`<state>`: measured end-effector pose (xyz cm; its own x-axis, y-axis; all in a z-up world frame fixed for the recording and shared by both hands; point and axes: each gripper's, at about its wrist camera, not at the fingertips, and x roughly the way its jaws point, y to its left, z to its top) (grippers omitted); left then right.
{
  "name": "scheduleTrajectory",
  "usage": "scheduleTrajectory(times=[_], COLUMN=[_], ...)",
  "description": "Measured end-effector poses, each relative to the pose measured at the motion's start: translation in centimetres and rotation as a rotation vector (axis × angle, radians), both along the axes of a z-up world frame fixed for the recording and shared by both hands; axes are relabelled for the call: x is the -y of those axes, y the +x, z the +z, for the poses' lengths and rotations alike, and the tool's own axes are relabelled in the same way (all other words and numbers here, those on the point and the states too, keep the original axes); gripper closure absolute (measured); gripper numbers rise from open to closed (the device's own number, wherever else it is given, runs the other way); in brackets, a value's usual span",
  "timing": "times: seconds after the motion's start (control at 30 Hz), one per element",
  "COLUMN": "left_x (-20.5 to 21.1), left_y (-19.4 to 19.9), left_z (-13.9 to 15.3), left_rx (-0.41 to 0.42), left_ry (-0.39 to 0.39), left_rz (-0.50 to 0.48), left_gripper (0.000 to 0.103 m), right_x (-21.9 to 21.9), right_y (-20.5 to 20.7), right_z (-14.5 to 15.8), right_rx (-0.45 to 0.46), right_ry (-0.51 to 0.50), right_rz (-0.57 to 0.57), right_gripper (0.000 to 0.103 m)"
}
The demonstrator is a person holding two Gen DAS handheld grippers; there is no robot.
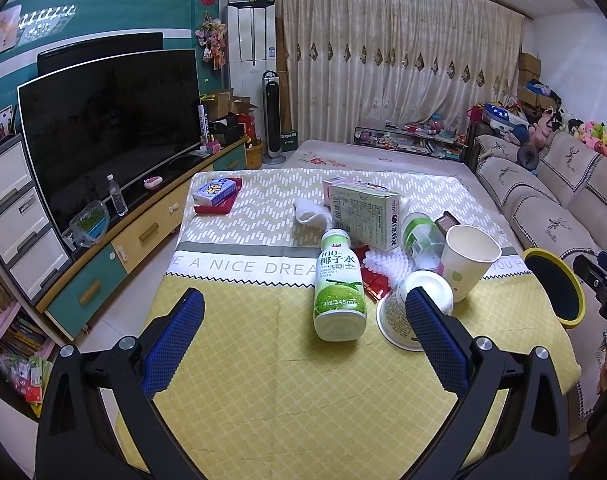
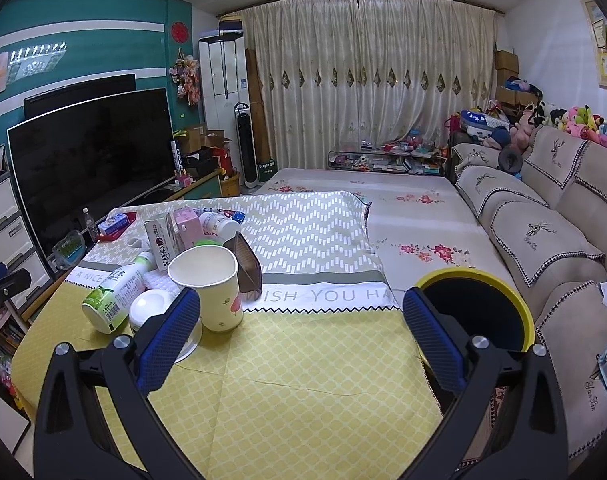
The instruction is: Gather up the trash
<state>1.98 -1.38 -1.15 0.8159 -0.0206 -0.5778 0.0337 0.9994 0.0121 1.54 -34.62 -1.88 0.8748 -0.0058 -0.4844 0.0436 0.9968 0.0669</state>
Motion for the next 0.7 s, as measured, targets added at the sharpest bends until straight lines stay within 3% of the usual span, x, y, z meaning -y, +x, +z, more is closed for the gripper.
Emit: scheduleTrajectory(times=[0.27, 0.7], left_x=[-1.1, -2.7], left_y=[1.8, 5.9], left_z=[-0.9, -2.7], left_rx=[-0.024, -0.063], left_ry=[-0.009, -0.013], left_rz=[0.021, 0.045], left_gripper=[0.004, 0.004], right_x=[-1.1, -5.7], right_y=[2.3, 10.4], right_z=[-1.3, -4.9], right_rx=[-0.034, -0.146], right_ry=[0.009, 0.069], right_rz=[0.055, 0.198], right_gripper=[0.007, 0.006])
